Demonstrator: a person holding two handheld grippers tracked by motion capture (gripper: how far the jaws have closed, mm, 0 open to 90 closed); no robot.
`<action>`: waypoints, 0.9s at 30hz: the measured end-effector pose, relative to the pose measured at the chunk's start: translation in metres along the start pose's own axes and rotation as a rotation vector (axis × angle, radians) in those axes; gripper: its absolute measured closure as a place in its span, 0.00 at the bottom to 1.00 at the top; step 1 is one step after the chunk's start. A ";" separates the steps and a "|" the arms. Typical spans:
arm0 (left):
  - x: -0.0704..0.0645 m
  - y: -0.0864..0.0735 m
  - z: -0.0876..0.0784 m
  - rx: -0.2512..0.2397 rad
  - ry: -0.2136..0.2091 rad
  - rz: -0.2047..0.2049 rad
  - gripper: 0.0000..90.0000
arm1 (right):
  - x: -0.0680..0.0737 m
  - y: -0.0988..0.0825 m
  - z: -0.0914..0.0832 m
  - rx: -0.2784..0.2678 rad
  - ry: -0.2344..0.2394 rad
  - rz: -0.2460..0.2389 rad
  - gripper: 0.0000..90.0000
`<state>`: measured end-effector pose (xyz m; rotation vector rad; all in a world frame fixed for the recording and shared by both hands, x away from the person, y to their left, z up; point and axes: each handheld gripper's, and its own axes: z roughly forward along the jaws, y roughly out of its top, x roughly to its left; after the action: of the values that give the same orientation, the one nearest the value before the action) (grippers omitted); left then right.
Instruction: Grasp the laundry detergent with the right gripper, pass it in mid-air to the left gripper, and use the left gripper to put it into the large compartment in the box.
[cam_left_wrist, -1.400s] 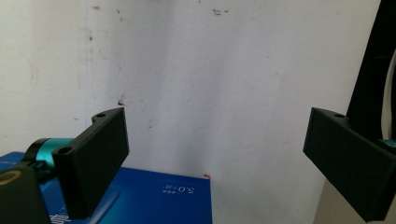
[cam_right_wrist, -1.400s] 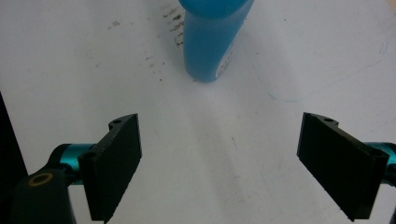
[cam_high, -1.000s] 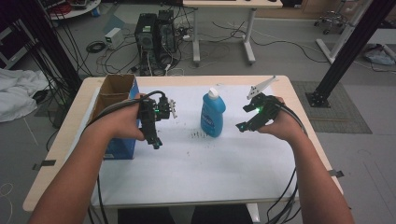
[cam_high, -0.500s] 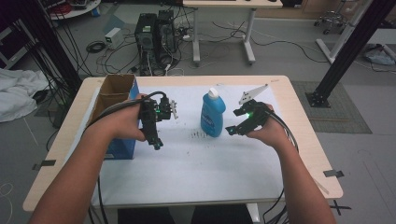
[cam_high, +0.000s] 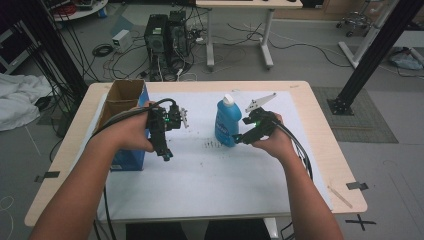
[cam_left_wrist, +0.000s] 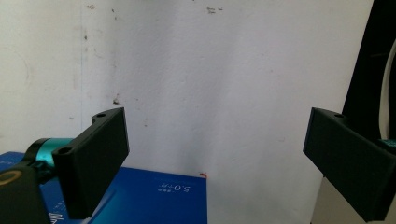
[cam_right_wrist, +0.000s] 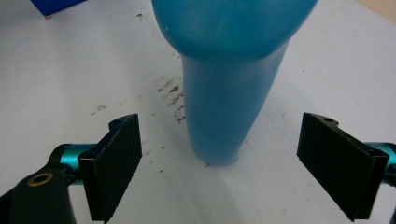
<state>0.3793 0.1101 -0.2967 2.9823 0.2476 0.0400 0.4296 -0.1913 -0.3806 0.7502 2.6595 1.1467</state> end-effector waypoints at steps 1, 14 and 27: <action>0.000 0.000 0.000 0.000 0.000 0.000 0.08 | 0.000 0.000 0.002 -0.002 -0.003 0.002 0.14; -0.001 -0.010 -0.002 -0.008 0.005 -0.015 0.08 | 0.000 0.001 0.020 -0.112 -0.045 0.094 0.14; -0.004 -0.012 -0.003 -0.007 0.007 -0.016 0.08 | 0.007 -0.003 0.037 -0.211 -0.100 0.139 0.14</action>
<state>0.3733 0.1216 -0.2960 2.9730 0.2719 0.0492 0.4343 -0.1663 -0.4083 0.9369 2.3900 1.3595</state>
